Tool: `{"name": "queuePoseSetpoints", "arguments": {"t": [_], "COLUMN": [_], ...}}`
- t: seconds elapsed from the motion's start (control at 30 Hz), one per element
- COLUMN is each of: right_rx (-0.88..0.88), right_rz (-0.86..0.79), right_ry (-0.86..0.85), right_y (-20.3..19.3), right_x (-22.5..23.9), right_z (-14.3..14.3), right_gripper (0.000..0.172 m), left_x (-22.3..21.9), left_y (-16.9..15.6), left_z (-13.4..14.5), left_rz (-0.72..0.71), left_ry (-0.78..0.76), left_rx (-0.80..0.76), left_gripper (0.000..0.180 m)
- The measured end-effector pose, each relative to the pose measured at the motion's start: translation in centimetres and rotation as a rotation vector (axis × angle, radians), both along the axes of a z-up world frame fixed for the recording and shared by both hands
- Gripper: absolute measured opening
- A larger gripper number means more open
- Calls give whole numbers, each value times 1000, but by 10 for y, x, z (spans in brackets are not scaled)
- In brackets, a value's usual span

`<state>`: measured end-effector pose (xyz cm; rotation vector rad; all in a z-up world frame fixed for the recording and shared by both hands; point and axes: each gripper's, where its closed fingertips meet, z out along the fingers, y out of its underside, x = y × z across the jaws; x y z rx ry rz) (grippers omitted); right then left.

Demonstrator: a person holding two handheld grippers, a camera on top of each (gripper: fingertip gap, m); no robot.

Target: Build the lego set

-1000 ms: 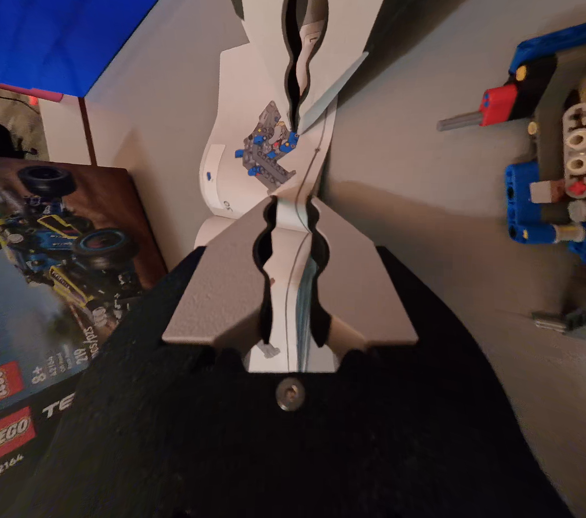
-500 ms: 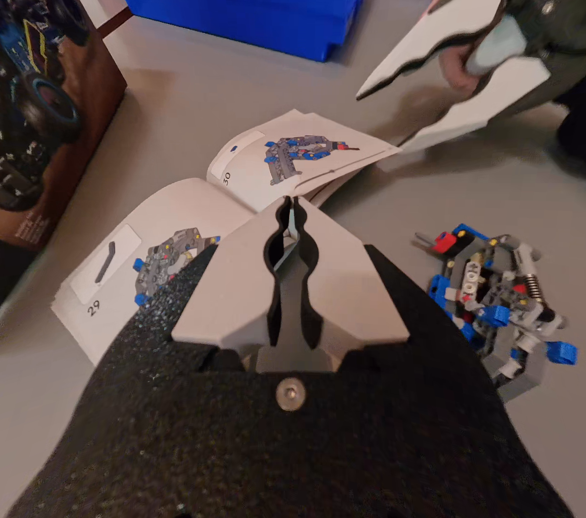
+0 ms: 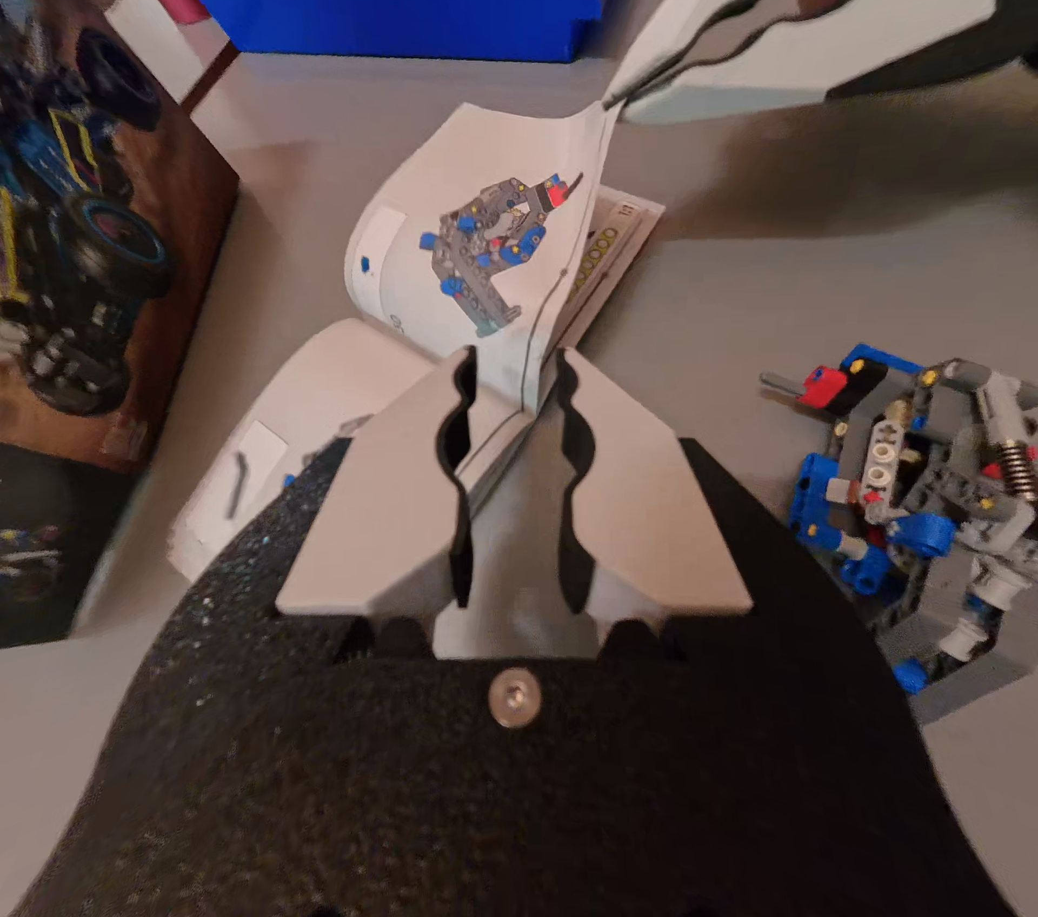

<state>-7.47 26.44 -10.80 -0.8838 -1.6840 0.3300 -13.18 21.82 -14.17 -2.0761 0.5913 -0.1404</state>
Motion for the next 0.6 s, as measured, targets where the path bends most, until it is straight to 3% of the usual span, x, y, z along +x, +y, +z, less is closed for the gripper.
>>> {"name": "queuePoseSetpoints", "arguments": {"t": [0.07,0.23,0.27,0.33,0.37,0.43,0.53,0.6], "right_rx": [-13,-33,-40,-24,-11,-24,-147,-114], "right_rz": [9,53,67,75,63,-1,-82,-100], "right_ry": [16,54,73,119,137,151,-7,-83], "right_y": [-3,-13,-15,-17,-14,-1,11,10], "right_x": [-2,-16,-19,-21,-20,-16,-18,-26], "right_z": [6,13,18,32,38,39,-6,-33], "right_gripper": [0,0,0,0,0,0,0,0], "left_x": [6,24,21,11,6,-4,-25,-45], "left_y": [2,17,24,33,34,30,18,9], "left_z": [9,20,22,32,39,47,47,40], "left_rz": [-27,-69,-39,30,58,107,176,254], "left_ry": [98,276,308,352,342,240,-47,-207], "left_rx": [55,118,134,197,234,265,273,233], "left_gripper": [35,36,30,0,0,0,0,1]}}
